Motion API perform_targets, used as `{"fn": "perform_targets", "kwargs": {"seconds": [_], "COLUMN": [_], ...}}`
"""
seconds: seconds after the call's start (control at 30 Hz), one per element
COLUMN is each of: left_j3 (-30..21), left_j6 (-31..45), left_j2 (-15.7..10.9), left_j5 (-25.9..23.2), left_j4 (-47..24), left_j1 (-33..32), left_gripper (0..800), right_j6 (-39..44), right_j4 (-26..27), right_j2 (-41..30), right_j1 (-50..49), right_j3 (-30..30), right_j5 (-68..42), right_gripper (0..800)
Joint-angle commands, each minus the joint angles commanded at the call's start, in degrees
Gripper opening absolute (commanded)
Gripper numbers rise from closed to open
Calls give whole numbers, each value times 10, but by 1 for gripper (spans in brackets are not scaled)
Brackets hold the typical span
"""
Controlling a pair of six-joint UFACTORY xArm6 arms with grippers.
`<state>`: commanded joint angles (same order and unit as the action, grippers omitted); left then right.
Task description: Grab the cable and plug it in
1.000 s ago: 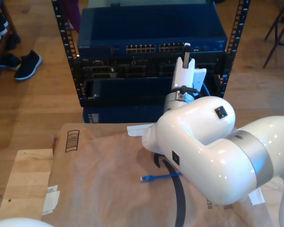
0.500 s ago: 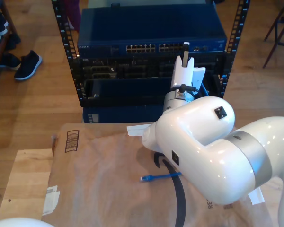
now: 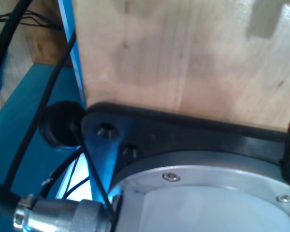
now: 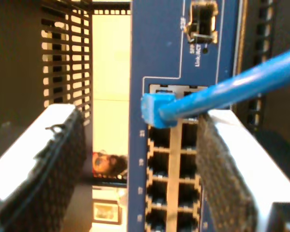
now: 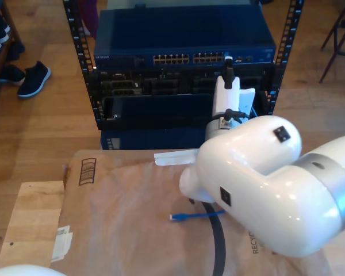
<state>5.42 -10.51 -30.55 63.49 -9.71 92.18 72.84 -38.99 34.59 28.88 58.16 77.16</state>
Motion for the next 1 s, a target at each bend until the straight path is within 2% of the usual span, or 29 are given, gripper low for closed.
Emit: {"fn": "perform_targets", "kwargs": {"seconds": [0.13,0.3,0.43,0.53,0.6,0.67,0.77,0.87,1.0], "left_j3": [0,0,0,0,0,0,0,0,0], "left_j6": [-1,-1,0,-1,-1,-1,0,-1,-1], "left_j2": [-1,0,-1,-1,-1,0,-1,0,-1], "left_j5": [0,0,0,0,0,0,0,0,0], "left_j4": [0,0,0,0,0,0,0,0,0], "left_j1": [0,1,1,1,1,0,0,1,1], "left_gripper": [799,799,799,799,799,799,799,799,799], "right_j6": [0,-28,-65,-91,-99,-105,-105,-121,-175], "right_j4": [78,131,213,281,331,382,432,460,463], "right_j2": [-91,-221,-336,-441,-513,-573,-630,-674,-706], "right_j1": [-4,-40,-105,-177,-224,-272,-325,-388,-469], "right_j3": [-103,-197,-274,-324,-346,-357,-357,-359,-381], "right_j5": [-33,-213,-335,-486,-599,-700,-827,-911,-982], "right_gripper": [424,584,590,630,689,713,792,793,793]}}
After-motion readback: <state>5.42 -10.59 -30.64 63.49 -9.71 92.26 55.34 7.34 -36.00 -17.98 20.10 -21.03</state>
